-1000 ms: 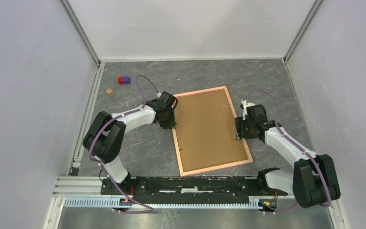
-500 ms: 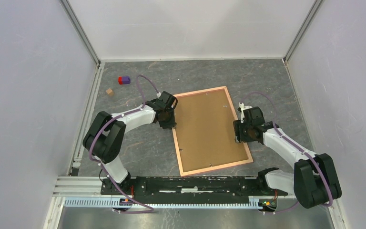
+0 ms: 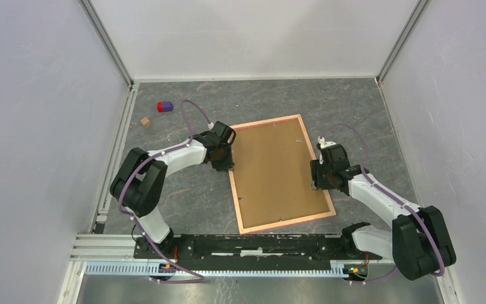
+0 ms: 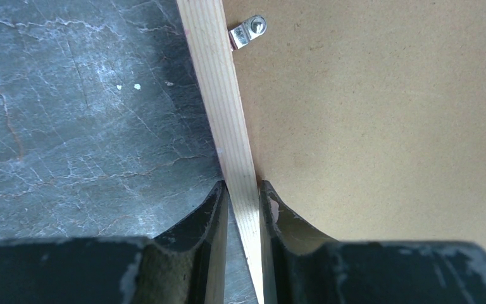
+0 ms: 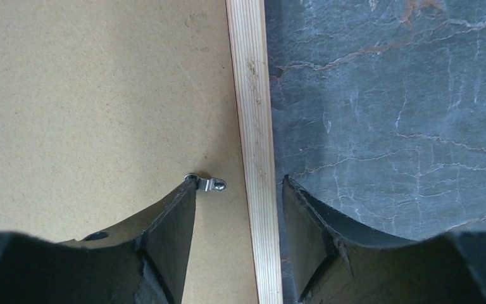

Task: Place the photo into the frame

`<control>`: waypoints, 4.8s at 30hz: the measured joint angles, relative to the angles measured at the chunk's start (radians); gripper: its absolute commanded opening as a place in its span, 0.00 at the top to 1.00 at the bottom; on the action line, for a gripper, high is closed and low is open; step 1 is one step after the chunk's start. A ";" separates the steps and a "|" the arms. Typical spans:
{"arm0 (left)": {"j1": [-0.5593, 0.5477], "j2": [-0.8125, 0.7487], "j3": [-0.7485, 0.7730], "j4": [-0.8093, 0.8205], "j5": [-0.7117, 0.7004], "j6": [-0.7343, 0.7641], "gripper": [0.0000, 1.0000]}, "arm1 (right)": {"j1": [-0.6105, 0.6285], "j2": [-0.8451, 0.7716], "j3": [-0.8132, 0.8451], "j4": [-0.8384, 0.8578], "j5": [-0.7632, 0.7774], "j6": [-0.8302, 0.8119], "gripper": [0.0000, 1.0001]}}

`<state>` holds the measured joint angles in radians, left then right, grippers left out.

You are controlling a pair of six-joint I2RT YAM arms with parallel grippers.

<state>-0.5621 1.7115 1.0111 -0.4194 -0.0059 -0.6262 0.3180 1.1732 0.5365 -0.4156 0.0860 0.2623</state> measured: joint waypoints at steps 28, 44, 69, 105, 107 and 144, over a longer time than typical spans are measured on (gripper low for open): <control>0.003 0.000 -0.007 0.026 0.001 0.000 0.98 | 0.047 -0.079 -0.109 0.152 0.206 0.261 0.56; 0.003 -0.002 -0.012 0.032 0.002 0.000 0.98 | 0.062 -0.048 -0.080 0.107 0.242 0.333 0.66; 0.003 -0.018 -0.050 0.095 0.008 0.000 0.61 | 0.072 -0.069 -0.039 0.036 0.246 0.221 0.39; 0.003 -0.018 -0.057 0.111 0.016 -0.001 0.91 | 0.037 0.537 0.431 0.235 0.241 -0.113 0.34; 0.003 -0.018 -0.057 0.111 0.016 -0.001 0.92 | 0.034 0.548 0.439 0.241 0.241 -0.113 0.35; 0.003 -0.018 -0.057 0.111 0.016 -0.001 0.96 | 0.022 0.655 0.529 0.289 0.303 0.068 0.61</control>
<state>-0.5587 1.6932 0.9543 -0.3080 0.0097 -0.6270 0.3401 1.8282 1.0657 -0.1268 0.3885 0.3298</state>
